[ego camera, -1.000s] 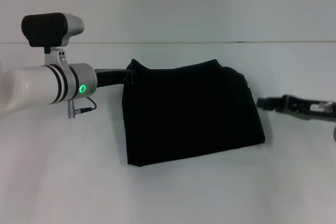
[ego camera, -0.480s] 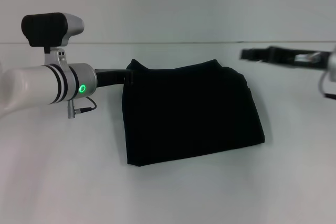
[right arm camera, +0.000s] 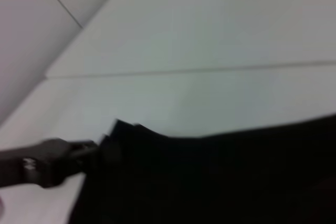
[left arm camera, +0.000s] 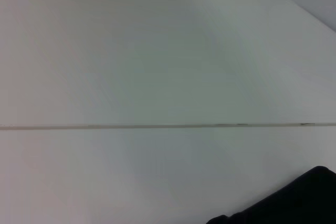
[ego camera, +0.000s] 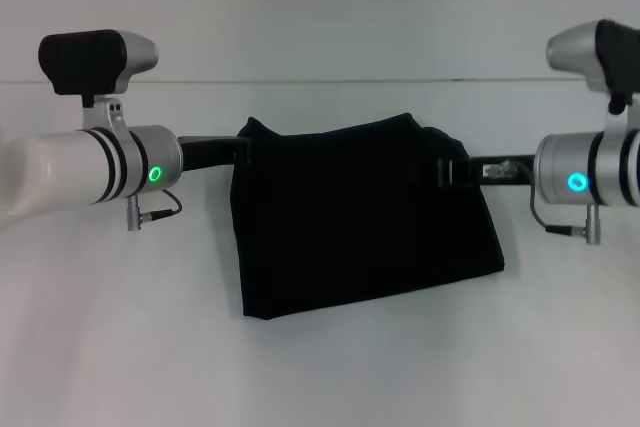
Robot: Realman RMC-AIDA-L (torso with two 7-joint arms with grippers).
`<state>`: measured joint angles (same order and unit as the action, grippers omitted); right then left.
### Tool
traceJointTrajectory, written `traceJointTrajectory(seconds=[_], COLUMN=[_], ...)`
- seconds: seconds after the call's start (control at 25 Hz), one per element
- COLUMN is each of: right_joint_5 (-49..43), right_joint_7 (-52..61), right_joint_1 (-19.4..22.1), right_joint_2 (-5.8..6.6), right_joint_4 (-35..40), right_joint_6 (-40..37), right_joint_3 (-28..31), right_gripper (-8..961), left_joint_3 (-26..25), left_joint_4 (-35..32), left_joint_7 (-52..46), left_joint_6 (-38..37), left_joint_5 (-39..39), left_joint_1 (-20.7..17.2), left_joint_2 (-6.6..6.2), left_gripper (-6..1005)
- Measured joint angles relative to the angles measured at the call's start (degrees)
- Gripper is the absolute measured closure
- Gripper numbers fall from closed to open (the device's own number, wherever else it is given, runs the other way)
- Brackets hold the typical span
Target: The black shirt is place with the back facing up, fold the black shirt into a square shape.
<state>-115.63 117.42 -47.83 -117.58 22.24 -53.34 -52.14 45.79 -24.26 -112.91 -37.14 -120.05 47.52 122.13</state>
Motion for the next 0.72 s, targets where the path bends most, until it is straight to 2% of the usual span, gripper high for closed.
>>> traceJointTrajectory(seconds=[0.24, 0.6, 0.72], right_joint_5=[-0.31, 0.02, 0.05], right_joint_7=[-0.06, -0.73, -0.39], right_joint_1=[0.54, 3.7, 4.95], right_joint_2=[-1.07, -1.21, -0.85], right_joint_4=[-1.14, 1.67, 2.96], right_joint_6=[5.71, 7.03, 6.54], right_joint_3=[-3.25, -4.12, -3.96], right_gripper=[954, 950, 949], left_joint_3=[0.0, -0.18, -0.24], left_joint_4=[0.04, 0.2, 0.2], left_joint_7=[0.35, 0.41, 0.41], left_joint_6=[0.01, 0.41, 0.43], left_joint_5=[0.0, 0.0, 0.0], left_joint_1=[0.0, -0.29, -0.44], left_joint_2=[0.22, 0.14, 0.13], left_gripper=[947, 946, 946])
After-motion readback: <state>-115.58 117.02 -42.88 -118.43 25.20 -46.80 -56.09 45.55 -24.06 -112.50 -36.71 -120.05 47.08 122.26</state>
